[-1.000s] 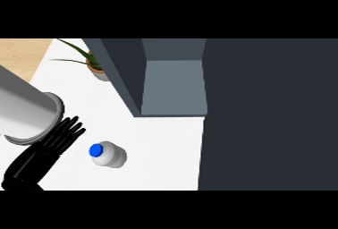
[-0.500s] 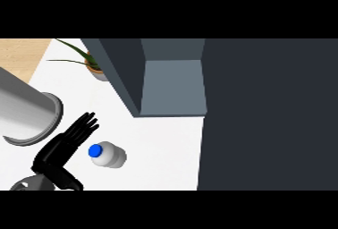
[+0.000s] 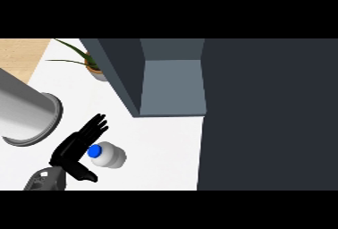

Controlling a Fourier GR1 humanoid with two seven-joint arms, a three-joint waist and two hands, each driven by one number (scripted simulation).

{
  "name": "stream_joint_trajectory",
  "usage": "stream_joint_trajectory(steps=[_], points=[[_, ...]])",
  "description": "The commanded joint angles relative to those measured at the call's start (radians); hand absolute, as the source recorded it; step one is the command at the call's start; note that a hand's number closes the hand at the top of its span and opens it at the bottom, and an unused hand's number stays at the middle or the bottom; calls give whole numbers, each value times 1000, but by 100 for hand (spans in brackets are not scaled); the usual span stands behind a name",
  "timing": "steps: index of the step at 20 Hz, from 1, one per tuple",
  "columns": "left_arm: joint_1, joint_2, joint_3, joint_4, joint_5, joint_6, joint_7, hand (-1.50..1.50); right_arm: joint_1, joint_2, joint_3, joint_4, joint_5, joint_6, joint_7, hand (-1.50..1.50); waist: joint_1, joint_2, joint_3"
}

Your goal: Pick up the bottled water, place it into the cabinet and close the cabinet

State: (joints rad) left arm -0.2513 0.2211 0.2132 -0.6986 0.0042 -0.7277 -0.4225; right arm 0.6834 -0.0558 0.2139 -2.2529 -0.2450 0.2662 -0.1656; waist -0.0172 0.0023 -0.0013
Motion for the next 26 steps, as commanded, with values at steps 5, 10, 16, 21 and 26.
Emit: stream_joint_trajectory(steps=[5,10,16,21,26], points=[[-68,16,-37,209,-68,-47,-210,-150,21,14,42,52,70,13,-85,-150,-4,1,0],[-107,-22,-61,285,-85,-19,-251,-150,-74,15,8,-6,26,-45,35,-150,2,4,-1],[-173,-39,-39,314,-24,-71,-184,-150,-23,7,24,63,51,2,-63,-150,-2,0,0],[-161,-79,-53,355,-16,-106,-211,-150,-46,-14,-29,49,-14,2,-20,-150,-5,4,-1],[-175,-78,-68,373,-16,-125,-197,-150,-77,7,6,59,-4,-20,13,-150,-3,6,-2]])
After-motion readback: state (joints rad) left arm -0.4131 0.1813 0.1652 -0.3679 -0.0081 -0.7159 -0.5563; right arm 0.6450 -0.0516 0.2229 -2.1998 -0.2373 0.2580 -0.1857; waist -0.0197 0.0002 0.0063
